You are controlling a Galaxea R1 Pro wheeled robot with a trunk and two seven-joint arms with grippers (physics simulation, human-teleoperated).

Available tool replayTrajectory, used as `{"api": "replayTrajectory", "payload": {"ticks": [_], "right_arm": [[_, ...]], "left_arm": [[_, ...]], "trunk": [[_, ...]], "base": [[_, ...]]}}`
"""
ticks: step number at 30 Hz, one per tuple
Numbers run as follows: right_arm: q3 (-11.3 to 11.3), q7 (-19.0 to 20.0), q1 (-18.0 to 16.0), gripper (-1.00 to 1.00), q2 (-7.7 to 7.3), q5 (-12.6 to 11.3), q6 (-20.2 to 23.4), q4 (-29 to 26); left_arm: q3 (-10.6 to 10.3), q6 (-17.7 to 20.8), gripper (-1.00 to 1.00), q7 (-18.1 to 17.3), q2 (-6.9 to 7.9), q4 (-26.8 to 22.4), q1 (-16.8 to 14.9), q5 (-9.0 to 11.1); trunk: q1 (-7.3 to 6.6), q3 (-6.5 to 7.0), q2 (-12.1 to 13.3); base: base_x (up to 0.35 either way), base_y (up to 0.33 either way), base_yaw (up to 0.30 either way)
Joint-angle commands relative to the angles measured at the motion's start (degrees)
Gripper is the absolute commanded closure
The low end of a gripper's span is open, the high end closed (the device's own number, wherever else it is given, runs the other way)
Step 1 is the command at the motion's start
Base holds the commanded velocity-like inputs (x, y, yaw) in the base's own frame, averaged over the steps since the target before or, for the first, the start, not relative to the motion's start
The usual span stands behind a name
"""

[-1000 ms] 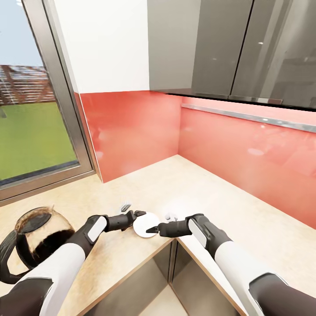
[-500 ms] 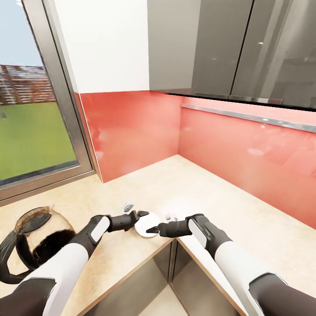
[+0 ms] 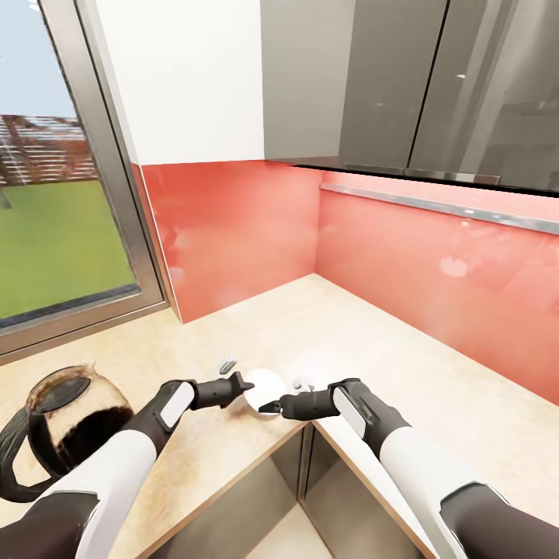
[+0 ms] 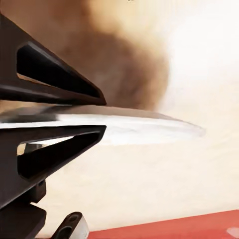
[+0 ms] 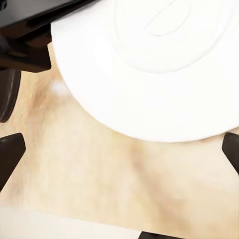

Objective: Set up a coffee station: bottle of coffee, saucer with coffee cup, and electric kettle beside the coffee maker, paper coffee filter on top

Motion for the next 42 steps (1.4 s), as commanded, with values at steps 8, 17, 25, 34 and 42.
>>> {"api": "replayTrajectory", "payload": {"ticks": [8,17,25,34,42], "right_arm": [[0.11,0.01,-0.07,-1.0,-0.03,-0.35,0.3,-0.04],[0.11,0.05,-0.07,-1.0,-0.03,-0.42,0.26,-0.12],[0.15,0.05,-0.07,-1.0,0.21,-0.44,0.22,-0.88],[-0.68,-0.16,-0.07,-1.0,-0.6,-0.17,0.35,-7.81],[-0.75,-0.13,-0.07,-1.0,-1.34,-0.28,0.37,-10.49]], "left_arm": [[-0.31,0.09,1.0,0.04,0.03,-0.22,-0.04,-0.34],[-0.17,0.08,1.0,0.34,0.96,-0.67,-0.46,-0.49],[5.82,0.59,1.0,0.39,5.14,-6.98,-1.02,-0.37],[6.88,0.88,1.0,0.36,4.9,-7.57,-1.62,3.69],[6.82,2.07,1.0,0.28,4.41,-9.76,-1.28,4.14]], "trunk": [[0.04,-0.13,-0.12],[0.04,-0.13,-0.12],[0.04,-0.13,-0.12],[0.04,-0.13,-0.12],[0.04,-0.13,-0.12]], "base": [[0.0,0.0,0.0],[0.0,0.0,0.0],[0.0,0.0,0.0],[0.0,0.0,0.0],[-0.055,-0.01,0.0]]}}
